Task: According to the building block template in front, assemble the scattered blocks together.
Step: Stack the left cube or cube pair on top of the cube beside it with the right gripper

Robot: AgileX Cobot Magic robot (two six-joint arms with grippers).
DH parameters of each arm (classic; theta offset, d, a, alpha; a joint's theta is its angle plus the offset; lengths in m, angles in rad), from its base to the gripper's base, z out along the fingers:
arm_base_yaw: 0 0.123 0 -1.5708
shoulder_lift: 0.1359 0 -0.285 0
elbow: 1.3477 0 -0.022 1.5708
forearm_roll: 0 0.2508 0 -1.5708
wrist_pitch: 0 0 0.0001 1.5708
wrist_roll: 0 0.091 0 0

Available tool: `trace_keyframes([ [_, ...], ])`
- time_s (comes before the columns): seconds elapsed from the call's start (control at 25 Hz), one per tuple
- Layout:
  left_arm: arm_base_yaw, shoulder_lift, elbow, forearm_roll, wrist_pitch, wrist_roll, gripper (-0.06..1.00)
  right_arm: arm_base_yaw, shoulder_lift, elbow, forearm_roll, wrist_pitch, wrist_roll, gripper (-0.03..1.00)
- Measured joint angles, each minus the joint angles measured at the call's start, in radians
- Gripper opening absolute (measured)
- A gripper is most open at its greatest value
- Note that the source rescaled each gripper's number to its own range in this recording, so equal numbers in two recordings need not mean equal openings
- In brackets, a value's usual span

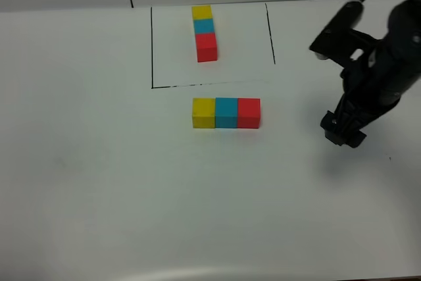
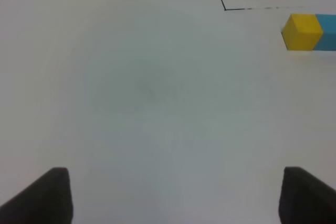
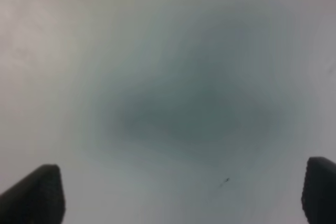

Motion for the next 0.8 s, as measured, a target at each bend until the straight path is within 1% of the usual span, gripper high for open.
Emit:
trace_keyframes([
  [0.2, 0.000, 0.000, 0.000, 0.000, 0.000, 0.000, 0.83, 0.114, 0.218, -0.238, -0.056, 0.056, -0.122, 0.84],
  [0.36, 0.000, 0.000, 0.000, 0.000, 0.000, 0.000, 0.83, 0.191, 0.410, -0.450, -0.059, 0.107, -0.221, 0.83],
  [0.48, 0.000, 0.000, 0.000, 0.000, 0.000, 0.000, 0.83, 0.228, 0.528, -0.588, -0.046, 0.138, -0.267, 0.81],
  [0.6, 0.000, 0.000, 0.000, 0.000, 0.000, 0.000, 0.83, 0.233, 0.610, -0.671, -0.022, 0.163, -0.294, 0.79],
  [0.8, 0.000, 0.000, 0.000, 0.000, 0.000, 0.000, 0.83, 0.233, 0.671, -0.709, 0.013, 0.142, -0.338, 0.75],
])
